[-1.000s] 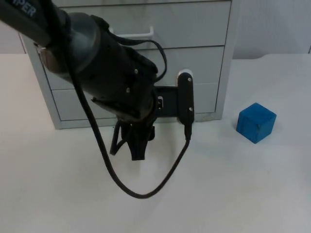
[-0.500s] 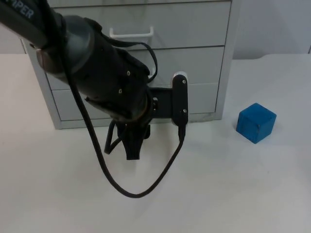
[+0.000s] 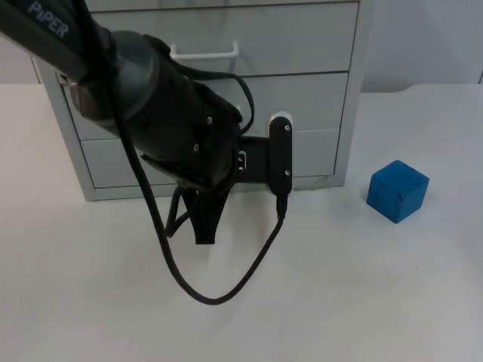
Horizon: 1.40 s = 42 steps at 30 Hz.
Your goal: Open the drawer with the left hand, place the block into the drawer with the right hand, then close the drawer with the left hand.
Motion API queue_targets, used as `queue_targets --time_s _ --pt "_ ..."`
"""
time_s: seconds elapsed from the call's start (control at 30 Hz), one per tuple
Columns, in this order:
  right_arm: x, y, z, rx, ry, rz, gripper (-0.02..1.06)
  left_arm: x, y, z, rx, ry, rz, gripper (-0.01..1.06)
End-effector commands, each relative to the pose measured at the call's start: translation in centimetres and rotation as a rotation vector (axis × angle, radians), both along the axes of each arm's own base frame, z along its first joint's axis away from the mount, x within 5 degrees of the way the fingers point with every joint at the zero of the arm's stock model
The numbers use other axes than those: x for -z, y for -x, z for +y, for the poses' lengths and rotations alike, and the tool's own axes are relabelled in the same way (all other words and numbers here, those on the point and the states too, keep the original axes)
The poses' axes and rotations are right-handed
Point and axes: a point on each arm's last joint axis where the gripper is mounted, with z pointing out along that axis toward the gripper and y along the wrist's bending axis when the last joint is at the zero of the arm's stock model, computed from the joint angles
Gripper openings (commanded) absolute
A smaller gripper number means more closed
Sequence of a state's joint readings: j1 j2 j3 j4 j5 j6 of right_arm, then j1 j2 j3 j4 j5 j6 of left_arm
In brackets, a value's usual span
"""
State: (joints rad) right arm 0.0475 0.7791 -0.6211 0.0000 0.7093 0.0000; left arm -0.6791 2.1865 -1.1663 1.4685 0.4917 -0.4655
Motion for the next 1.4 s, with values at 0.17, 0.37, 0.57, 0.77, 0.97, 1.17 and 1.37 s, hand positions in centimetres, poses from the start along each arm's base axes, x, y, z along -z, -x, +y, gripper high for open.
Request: queue_targets --time_s 0.17,0.37,0.57,0.77,0.97,1.17,1.37 --pt "-0.1 0.0 -0.1 0.002 0.005 -0.017 1.05 1.6 3.0 -1.2 -0.010 0.006 0.087 0.00" --pt "-0.1 0.0 -0.1 0.002 0.005 -0.017 1.05 1.2 7.1 -1.9 -0.024 0.023 0.152 0.00" --pt "-0.1 0.0 -0.1 0.002 0.005 -0.018 1.05 0.7 11.2 -3.2 -0.005 0.019 0.191 0.00" --pt "-0.1 0.0 -0.1 0.002 0.005 -0.016 1.05 1.0 13.8 -4.5 -0.019 0.030 0.231 0.00" --pt "-0.1 0.0 -0.1 0.002 0.005 -0.013 1.05 0.9 14.6 -4.8 -0.038 0.006 0.211 0.00" --pt "0.0 0.0 -0.1 0.002 0.005 -0.012 1.05 0.9 14.6 -4.7 -0.036 -0.007 0.213 0.00" --pt "0.0 0.0 -0.1 0.002 0.005 -0.012 1.05 0.9 14.6 -4.6 -0.020 -0.024 0.224 0.00"
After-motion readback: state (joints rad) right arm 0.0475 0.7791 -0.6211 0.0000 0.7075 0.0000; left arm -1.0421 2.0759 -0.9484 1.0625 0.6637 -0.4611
